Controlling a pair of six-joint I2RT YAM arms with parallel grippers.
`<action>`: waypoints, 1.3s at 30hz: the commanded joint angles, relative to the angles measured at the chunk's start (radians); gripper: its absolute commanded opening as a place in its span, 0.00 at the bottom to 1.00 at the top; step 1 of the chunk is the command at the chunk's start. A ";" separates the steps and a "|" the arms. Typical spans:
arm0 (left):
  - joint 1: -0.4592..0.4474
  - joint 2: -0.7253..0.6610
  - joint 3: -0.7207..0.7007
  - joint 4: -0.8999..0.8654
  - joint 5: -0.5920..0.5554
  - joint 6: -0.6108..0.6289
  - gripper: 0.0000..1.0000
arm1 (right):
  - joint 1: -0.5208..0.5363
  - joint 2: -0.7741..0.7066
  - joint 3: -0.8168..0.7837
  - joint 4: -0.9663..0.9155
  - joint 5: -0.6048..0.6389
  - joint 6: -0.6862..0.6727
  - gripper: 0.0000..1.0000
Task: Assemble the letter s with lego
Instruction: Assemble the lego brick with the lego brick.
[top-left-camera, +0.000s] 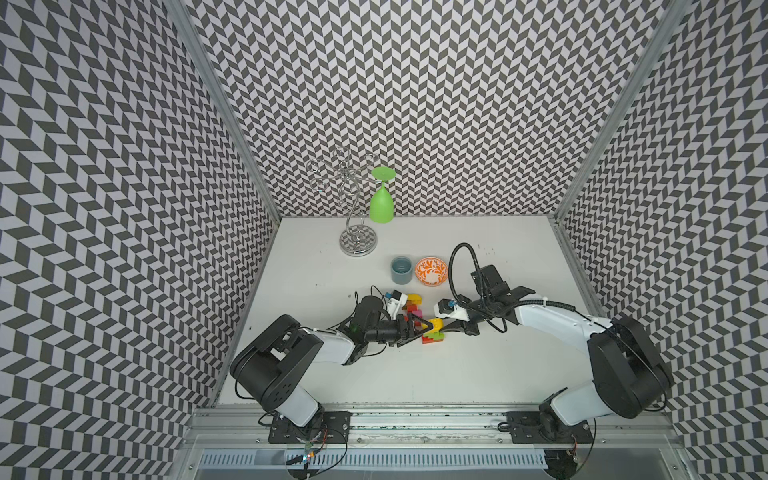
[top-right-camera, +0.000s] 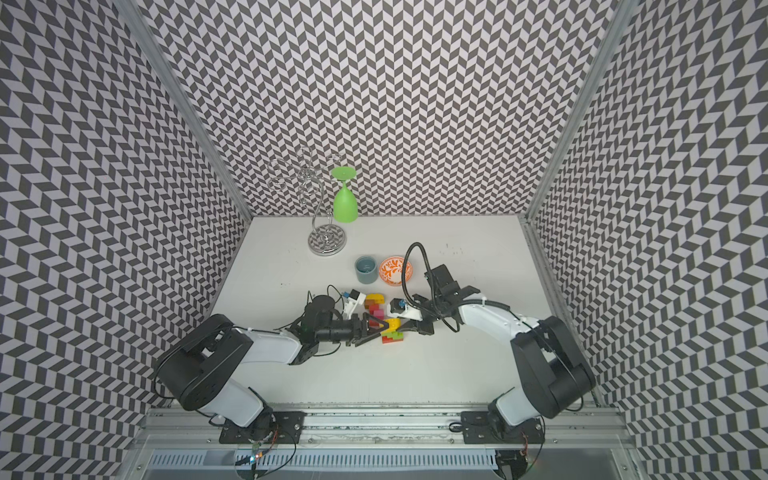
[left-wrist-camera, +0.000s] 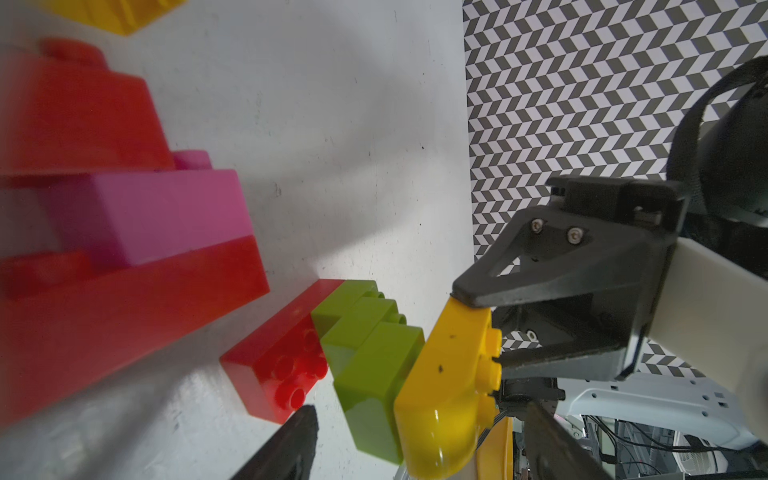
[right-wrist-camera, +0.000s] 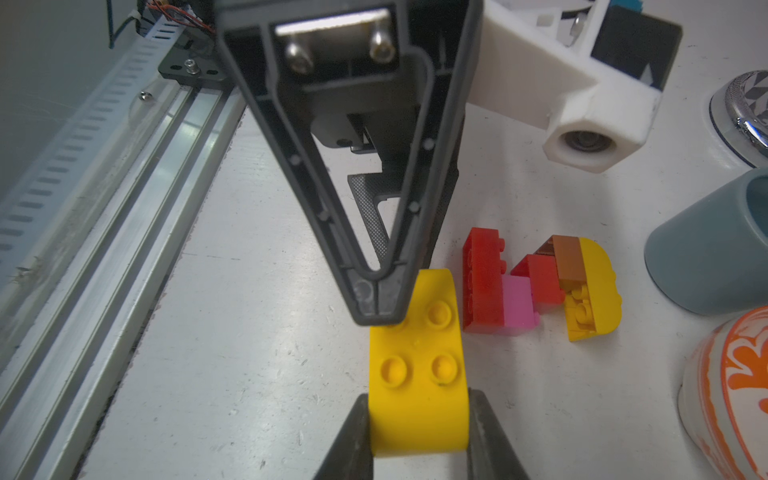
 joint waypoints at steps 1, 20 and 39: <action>-0.013 0.019 0.023 0.038 -0.010 -0.002 0.78 | -0.002 0.013 0.022 0.007 -0.015 -0.018 0.10; -0.018 0.040 0.030 0.054 -0.019 -0.012 0.69 | -0.002 0.030 0.030 -0.002 -0.018 -0.016 0.10; -0.015 0.047 0.023 0.058 -0.019 -0.015 0.66 | -0.002 0.029 0.037 -0.027 0.014 -0.028 0.09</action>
